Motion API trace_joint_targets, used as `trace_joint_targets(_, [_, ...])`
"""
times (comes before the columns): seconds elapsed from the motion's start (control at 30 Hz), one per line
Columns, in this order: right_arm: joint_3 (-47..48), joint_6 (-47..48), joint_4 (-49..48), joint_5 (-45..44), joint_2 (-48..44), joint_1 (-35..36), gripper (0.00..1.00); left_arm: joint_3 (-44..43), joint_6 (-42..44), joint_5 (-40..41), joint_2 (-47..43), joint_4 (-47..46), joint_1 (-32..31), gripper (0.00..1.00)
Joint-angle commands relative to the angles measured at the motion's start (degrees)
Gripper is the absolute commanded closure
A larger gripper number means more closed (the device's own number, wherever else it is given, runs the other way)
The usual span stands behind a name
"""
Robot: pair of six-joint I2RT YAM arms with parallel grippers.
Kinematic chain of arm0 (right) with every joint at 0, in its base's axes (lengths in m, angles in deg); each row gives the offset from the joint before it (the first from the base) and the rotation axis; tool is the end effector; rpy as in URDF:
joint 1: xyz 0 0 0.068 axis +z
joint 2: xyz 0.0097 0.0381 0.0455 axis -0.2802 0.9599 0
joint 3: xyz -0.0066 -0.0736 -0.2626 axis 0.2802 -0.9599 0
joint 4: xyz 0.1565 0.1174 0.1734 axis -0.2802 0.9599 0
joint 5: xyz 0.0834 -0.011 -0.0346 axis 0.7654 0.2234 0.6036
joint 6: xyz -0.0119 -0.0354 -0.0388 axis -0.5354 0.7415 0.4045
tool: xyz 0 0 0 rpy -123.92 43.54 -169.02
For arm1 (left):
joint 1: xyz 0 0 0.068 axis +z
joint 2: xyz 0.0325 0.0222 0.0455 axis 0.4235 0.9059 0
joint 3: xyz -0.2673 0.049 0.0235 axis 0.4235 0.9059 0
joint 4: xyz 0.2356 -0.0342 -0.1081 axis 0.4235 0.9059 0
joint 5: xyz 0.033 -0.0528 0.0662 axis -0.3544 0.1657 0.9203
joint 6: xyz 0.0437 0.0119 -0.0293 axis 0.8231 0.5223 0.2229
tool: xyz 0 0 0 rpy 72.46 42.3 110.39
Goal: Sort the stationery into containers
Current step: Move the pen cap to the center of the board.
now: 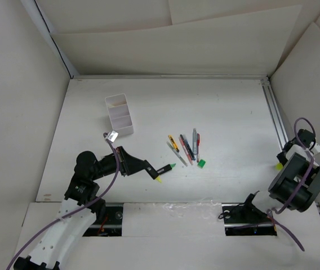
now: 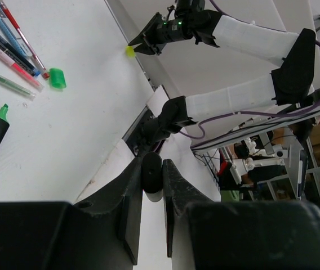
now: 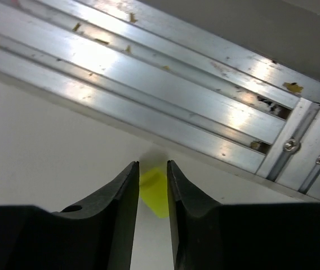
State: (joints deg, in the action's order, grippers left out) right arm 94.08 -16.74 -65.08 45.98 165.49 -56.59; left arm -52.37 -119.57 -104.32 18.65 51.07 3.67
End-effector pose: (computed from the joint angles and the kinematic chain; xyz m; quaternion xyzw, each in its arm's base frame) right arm 0.1918 -0.1737 0.1629 0.5382 0.7924 -0.1492 0.2453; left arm 0.1065 -0.0706 0.2661 0.1241 0.6725 -0.6327 0.3634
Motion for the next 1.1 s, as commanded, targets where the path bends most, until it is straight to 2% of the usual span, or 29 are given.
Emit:
trace_joint_targets(0.0, [2.21, 1.2, -0.95, 0.53, -2.58, 2.69, 0.73, 0.31, -0.25, -0.69, -0.9, -2.71, -0.06, 1.0])
trace_joint_targets(0.2, [1.61, 1.21, -0.25, 7.99, -6.27, 5.5, 0.74, 0.31, 0.97, -0.07, -1.42, -1.4, -0.06, 1.0])
trace_joint_targets(0.37, [2.31, -2.13, 1.06, 4.68, -8.48, 14.2, 0.74, -0.83, 1.59, 0.54, -1.42, 0.01, -0.06, 1.0])
trace_joint_targets(0.43, [4.23, -2.14, 3.0, -0.5, -8.48, 15.71, 0.69, -1.44, 2.29, 0.54, -1.95, 1.59, -0.06, 1.0])
trace_joint_targets(0.47, [4.24, -1.53, 4.48, -3.92, -9.0, 15.71, 0.6, -1.45, 2.3, 1.24, -2.47, 2.73, -0.06, 1.0])
trace_joint_targets(0.6, [5.12, -0.12, 5.03, -6.41, -10.32, 14.04, 0.38, -1.45, 2.82, 1.25, -3.01, 2.74, -0.06, 1.0])
trace_joint_targets(0.8, [7.22, 2.61, 5.55, -4.04, -1.3, 12.98, 0.39, -1.45, 2.3, 1.25, -3.01, 2.74, -0.06, 1.0])
trace_joint_targets(1.0, [5.47, 3.13, 3.09, -6.4, 0.31, 12.37, 0.35, -0.93, 2.3, 1.25, -3.01, 2.74, -0.06, 1.0])
trace_joint_targets(1.07, [4.77, 3.13, 3.09, -6.41, 0.83, 11.67, 0.37, -0.92, 2.3, 1.25, -3.01, 2.13, -0.06, 1.0])
